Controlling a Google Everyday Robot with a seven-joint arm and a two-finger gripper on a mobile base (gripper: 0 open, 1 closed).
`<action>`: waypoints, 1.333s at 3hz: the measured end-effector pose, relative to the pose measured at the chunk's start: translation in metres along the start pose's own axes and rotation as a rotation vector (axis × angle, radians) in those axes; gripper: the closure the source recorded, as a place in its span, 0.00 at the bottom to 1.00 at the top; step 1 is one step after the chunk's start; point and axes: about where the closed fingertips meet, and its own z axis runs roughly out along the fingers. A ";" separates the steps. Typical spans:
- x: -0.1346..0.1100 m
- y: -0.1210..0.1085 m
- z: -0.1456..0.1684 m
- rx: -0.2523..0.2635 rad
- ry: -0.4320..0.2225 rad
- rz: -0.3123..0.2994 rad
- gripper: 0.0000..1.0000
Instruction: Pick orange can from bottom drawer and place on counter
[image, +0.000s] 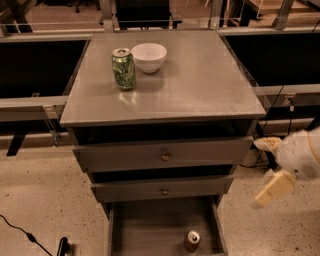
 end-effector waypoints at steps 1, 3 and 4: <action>0.020 0.003 -0.003 0.014 -0.106 0.063 0.00; 0.044 -0.009 0.030 -0.021 -0.108 0.116 0.00; 0.084 -0.009 0.100 -0.074 -0.205 0.184 0.00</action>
Offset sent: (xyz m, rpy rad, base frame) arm -0.0084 -0.0150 -0.0126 0.1031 -0.0138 -0.0548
